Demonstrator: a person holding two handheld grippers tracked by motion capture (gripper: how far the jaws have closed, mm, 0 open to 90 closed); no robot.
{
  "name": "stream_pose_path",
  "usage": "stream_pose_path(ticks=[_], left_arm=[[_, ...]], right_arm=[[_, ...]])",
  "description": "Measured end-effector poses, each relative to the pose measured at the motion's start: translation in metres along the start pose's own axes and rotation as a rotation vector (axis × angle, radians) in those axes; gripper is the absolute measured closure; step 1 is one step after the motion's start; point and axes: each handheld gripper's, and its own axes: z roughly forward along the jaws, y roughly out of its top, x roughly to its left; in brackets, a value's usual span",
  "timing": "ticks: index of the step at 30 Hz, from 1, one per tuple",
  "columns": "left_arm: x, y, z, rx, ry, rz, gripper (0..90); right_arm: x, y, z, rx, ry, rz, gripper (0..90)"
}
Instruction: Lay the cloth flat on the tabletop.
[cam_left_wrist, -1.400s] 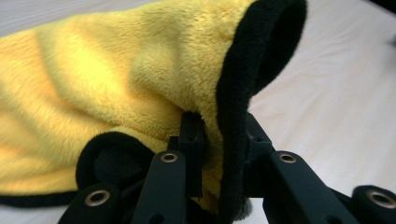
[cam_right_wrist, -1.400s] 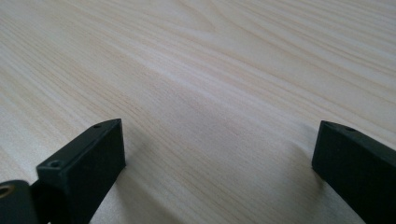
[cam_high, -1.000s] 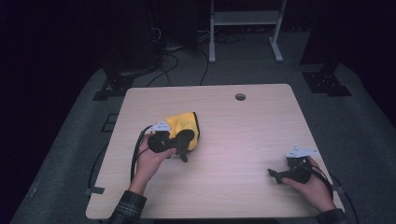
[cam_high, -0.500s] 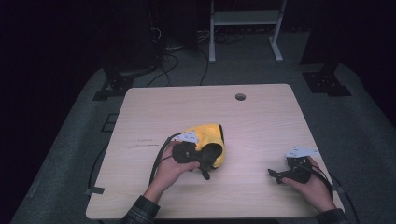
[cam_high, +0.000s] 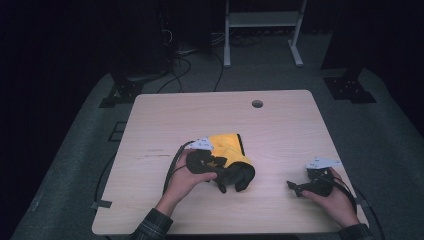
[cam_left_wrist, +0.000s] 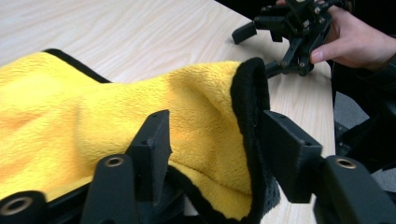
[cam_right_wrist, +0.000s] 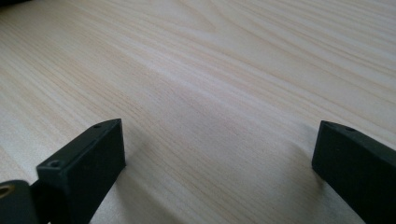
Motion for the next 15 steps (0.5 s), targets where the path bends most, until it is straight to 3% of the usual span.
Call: stream_pose_path(ticks=[4,7,10,12,15], left_arm=[[0.002,-0.001,-0.015,-0.027,0.025,0.004,38.5],[0.008,-0.003,-0.027,-0.038,0.078,0.002,37.0],[0.015,-0.008,-0.037,-0.033,0.135,-0.002,37.0],[0.02,-0.014,-0.042,-0.022,0.173,-0.008,36.9],[0.026,-0.023,-0.048,-0.006,0.212,-0.023,36.9]], right_arm=[[0.0,0.0,0.0,-0.001,0.0,-0.001,2.1],[0.0,-0.002,-0.004,-0.034,0.008,-0.006,20.3],[0.0,0.0,-0.008,-0.021,0.013,-0.004,35.1],[0.001,0.002,-0.011,-0.02,0.025,0.003,36.3],[0.006,0.006,-0.016,-0.069,0.068,-0.001,37.0]])
